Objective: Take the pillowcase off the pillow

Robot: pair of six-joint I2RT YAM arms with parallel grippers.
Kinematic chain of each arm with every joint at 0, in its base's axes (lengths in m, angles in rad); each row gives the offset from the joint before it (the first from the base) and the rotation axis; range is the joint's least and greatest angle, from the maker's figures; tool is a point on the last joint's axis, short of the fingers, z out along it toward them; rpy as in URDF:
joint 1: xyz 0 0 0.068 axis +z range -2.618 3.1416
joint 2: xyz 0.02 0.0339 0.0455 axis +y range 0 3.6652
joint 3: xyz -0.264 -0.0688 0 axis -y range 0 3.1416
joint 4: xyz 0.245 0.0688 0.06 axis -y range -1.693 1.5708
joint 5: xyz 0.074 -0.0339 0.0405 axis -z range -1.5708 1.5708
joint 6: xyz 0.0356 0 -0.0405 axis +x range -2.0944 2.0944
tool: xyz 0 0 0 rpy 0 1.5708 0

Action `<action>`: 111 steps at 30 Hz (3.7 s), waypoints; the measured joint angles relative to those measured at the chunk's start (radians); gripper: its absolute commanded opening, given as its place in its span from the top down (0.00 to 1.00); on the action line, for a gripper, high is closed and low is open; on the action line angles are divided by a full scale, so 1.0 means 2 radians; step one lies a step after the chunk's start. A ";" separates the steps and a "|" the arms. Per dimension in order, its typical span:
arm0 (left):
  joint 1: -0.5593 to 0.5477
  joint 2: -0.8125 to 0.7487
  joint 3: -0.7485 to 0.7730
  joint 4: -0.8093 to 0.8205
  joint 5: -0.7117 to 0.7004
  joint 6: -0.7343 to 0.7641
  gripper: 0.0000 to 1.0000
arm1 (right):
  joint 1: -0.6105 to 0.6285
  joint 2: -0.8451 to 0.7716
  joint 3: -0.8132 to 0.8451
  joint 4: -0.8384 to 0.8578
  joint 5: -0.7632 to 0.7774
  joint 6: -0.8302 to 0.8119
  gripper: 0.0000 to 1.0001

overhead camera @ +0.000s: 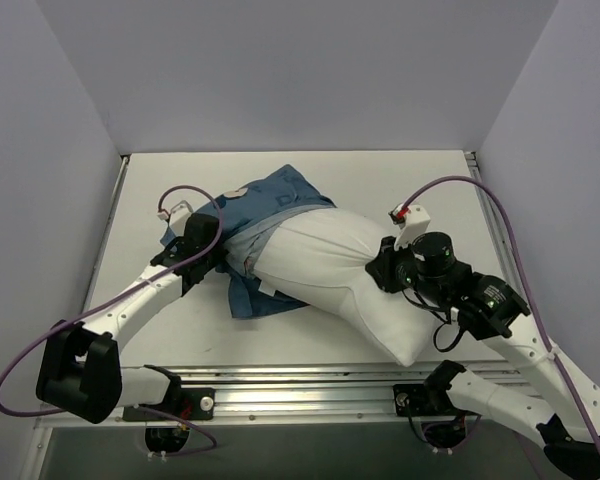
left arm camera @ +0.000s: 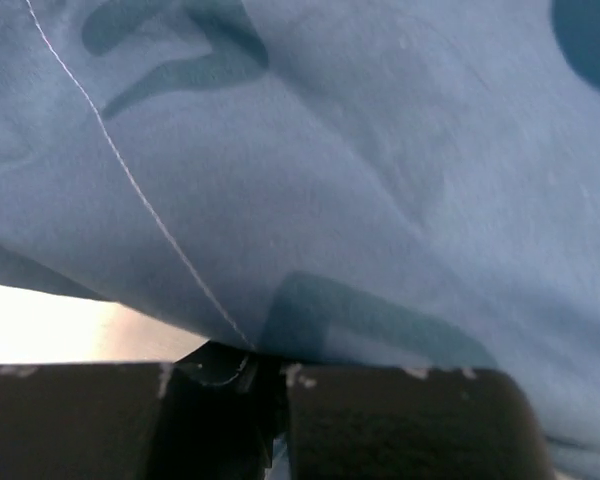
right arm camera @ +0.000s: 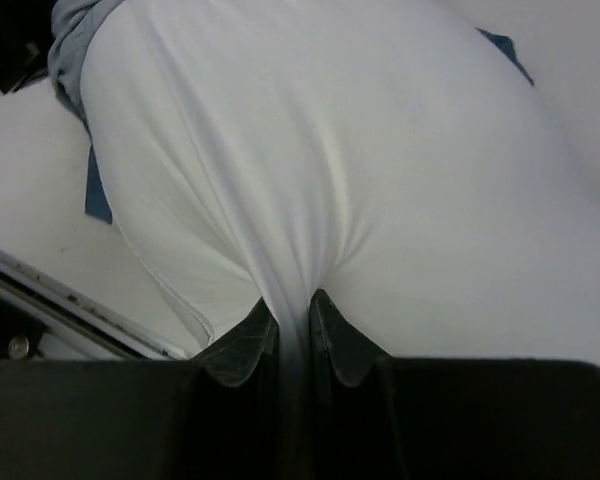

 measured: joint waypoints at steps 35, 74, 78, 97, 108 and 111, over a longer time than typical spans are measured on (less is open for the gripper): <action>-0.141 0.341 0.562 -0.129 0.259 0.423 0.17 | -0.176 0.140 -0.144 0.205 -0.280 0.044 0.00; 0.009 0.437 0.710 -0.299 0.134 0.375 0.98 | -0.173 0.025 -0.067 0.114 -0.234 0.014 1.00; 0.017 0.468 0.749 -0.301 0.116 0.360 0.97 | -0.173 0.024 -0.048 0.087 -0.196 0.017 1.00; 0.026 0.101 0.376 -0.109 0.165 0.233 0.11 | -0.166 0.151 0.019 0.085 -0.060 -0.002 0.15; -0.077 -0.083 0.088 -0.082 0.137 0.213 0.16 | 0.018 0.169 0.045 0.127 -0.003 -0.060 0.01; -0.088 -0.077 0.051 -0.102 0.142 0.209 0.16 | 0.068 0.193 0.043 0.134 0.012 -0.081 0.00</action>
